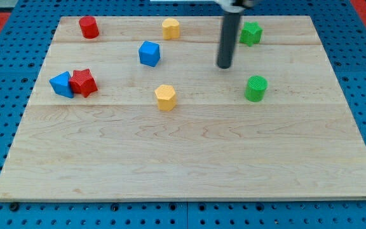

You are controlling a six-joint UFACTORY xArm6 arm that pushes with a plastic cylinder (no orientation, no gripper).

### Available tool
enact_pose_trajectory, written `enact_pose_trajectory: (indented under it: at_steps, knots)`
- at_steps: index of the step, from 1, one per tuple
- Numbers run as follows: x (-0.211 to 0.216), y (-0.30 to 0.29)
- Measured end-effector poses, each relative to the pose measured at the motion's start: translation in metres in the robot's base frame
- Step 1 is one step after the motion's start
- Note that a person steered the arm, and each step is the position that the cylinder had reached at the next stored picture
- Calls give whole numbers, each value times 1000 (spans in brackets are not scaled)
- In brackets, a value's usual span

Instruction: Push the red star vertical to the green circle

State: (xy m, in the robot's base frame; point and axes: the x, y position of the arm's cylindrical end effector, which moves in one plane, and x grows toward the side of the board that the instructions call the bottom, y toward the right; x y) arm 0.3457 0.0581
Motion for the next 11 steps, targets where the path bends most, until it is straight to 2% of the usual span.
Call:
enact_pose_trajectory:
  at_steps: [1, 2, 3, 4, 5, 6, 7, 8, 10, 11]
  knots:
    - [38, 16]
    - [53, 63]
    - [13, -9]
    - [10, -137]
    - [24, -172]
    - [19, -215]
    - [-4, -245]
    - [18, -265]
    - [141, -192]
    - [160, -183]
